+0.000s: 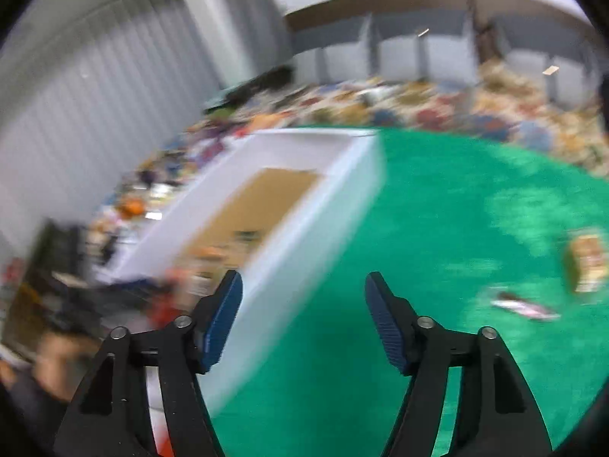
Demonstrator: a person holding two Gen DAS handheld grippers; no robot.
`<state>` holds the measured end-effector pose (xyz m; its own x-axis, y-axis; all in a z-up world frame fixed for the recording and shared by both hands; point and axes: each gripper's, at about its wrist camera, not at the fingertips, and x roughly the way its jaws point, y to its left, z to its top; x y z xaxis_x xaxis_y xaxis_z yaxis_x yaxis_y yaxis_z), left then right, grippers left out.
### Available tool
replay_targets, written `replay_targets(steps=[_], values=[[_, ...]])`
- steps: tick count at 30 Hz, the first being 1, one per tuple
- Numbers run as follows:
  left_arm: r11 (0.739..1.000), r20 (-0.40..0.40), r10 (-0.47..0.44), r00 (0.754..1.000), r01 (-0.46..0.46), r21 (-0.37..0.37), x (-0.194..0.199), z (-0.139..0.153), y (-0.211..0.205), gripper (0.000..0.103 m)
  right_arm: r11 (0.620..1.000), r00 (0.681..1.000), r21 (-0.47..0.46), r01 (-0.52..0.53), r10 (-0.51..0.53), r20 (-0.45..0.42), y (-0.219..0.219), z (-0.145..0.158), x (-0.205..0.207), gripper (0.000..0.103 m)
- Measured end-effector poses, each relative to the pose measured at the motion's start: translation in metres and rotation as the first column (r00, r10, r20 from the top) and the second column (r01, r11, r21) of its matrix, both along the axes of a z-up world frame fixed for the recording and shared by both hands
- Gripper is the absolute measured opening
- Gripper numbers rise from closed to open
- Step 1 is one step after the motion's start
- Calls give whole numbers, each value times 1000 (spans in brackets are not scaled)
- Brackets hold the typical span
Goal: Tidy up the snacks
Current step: 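Carry both snacks into the white box and open both tools, then return both tools over the brown sausage stick and bread packet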
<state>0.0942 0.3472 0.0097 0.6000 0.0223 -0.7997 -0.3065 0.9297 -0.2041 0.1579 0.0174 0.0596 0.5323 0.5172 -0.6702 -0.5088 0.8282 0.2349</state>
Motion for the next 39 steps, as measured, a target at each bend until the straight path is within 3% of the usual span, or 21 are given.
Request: replay_targets(steps=[3,6,10,11,13,16,20,22,25,28,34,39], values=[[1000,65,-6,998,8,-26,-7,16,-20,82,975,989,-180,128,-113,90,-69,-39,-7,73],[998,122,-56,991,60,-29,-10,34,-59,82,934,974,-282,222,-200,104,-132,-72,-12,73],[986,198,-166,966,169,3,-10,49,-129,83,855,931,-370,364,-344,122,-228,-103,-20,73],[980,214,-197,957,200,9,-9,50,-149,84,835,918,-383,395,-374,130,-246,-107,-21,73],[964,233,-264,936,266,24,-2,46,-191,98,786,882,-406,466,-450,141,-284,-112,-20,73],[942,198,-336,921,332,58,12,29,-245,99,732,820,-395,555,-560,116,-332,-117,-19,73],[903,87,-428,900,422,78,40,-15,-308,99,700,763,-349,624,-641,79,-367,-118,-19,74],[886,40,-460,887,455,86,53,-36,-331,99,698,763,-356,621,-643,71,-377,-123,-20,74],[856,-34,-497,867,496,146,64,-63,-358,99,711,762,-334,619,-646,37,-386,-128,-17,86],[833,-70,-519,852,523,184,72,-81,-372,99,731,762,-290,618,-647,-9,-394,-130,-13,91],[850,-64,-492,868,496,178,79,-98,-377,100,728,765,-310,612,-644,-1,-388,-134,-17,93],[846,-51,-500,865,500,186,80,-101,-377,103,728,765,-309,612,-644,-2,-389,-134,-17,93]])
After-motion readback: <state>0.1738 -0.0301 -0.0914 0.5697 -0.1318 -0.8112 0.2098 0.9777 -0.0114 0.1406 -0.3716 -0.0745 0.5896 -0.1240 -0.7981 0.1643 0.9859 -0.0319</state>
